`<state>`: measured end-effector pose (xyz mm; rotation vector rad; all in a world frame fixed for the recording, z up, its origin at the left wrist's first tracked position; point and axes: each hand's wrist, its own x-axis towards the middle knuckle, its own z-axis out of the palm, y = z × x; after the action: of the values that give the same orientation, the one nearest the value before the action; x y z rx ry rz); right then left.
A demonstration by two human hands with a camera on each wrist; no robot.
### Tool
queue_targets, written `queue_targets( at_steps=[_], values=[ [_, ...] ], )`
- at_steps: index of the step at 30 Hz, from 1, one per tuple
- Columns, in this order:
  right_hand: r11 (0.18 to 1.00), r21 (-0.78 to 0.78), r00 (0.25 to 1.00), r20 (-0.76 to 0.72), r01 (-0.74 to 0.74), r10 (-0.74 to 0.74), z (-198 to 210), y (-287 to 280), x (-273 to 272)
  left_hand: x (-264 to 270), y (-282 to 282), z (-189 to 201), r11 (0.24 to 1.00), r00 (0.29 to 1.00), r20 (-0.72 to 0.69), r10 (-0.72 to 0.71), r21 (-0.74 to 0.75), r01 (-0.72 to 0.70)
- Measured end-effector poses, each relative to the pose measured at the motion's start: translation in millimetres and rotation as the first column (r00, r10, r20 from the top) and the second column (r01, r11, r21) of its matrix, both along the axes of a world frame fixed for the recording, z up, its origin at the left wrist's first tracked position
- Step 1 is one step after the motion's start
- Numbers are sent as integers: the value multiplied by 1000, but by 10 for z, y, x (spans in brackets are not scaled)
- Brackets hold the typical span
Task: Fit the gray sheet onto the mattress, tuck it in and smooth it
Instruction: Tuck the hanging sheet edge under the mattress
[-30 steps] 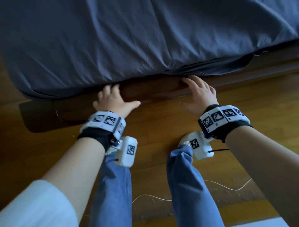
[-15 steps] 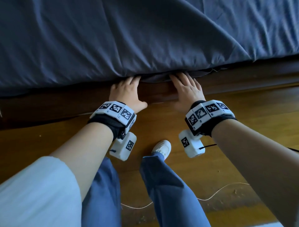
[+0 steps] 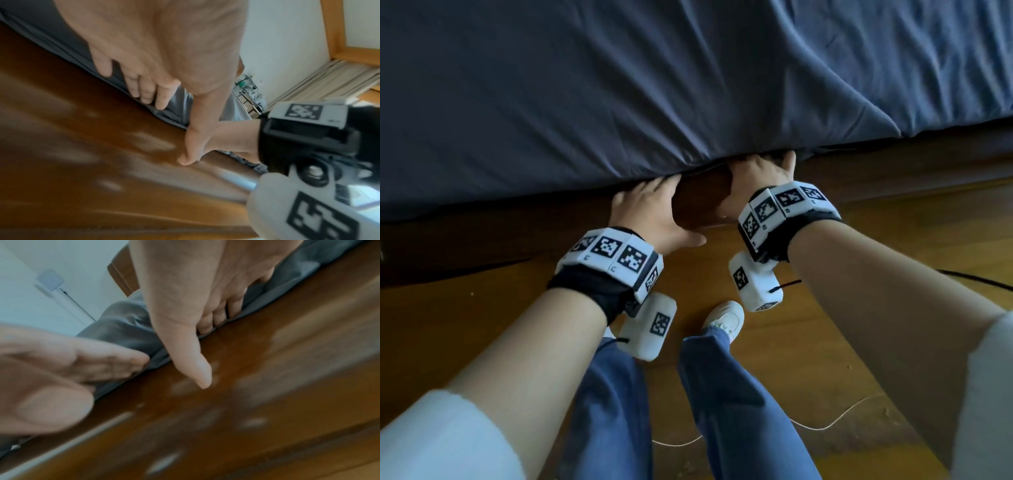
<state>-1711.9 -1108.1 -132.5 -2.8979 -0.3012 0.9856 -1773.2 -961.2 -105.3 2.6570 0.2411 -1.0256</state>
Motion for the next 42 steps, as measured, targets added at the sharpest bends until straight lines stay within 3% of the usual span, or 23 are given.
queue_targets(
  at_steps=[3,6,10,13,16,19,25,29,32,35,37,39,42],
  values=[
    [996,89,999,43,-19,15,-69,-128,-163,-42,-105,-15,998,996,63,-57,-31,59],
    [980,197,997,72,-14,0,-37,-357,-358,40,-166,-82,1000,997,70,-23,-4,23],
    [985,124,991,51,118,-125,-23,-819,-478,80,-199,-115,998,995,96,-5,56,0],
    [983,101,983,83,153,-161,-1,-1053,-315,235,-203,-134,994,1000,19,-14,113,12],
    [994,72,989,120,82,-91,31,-1038,-108,401,-196,-190,995,995,-87,49,95,-40],
    [995,31,986,136,94,-98,21,-910,47,378,-225,-194,995,993,-107,41,95,-31],
    [987,-129,994,-43,97,-104,67,-762,396,398,-273,-65,996,987,-157,44,78,-32],
    [994,-72,995,-39,88,-91,22,-820,297,281,-381,90,994,988,-142,-59,82,71],
    [998,-1,998,22,66,-66,7,-921,152,208,-573,155,992,990,-60,-129,1,129],
    [979,138,988,24,150,-155,48,-1028,29,276,-743,95,983,984,66,-168,-61,172],
    [939,209,957,48,272,-288,115,-1151,-18,367,-811,37,983,983,72,-166,-63,171],
    [911,202,923,65,360,-379,158,-1315,-28,432,-862,-24,986,986,32,-164,-38,165],
    [936,119,939,57,331,-339,129,-1489,54,471,-930,-88,987,987,17,-162,24,161]
  ],
)
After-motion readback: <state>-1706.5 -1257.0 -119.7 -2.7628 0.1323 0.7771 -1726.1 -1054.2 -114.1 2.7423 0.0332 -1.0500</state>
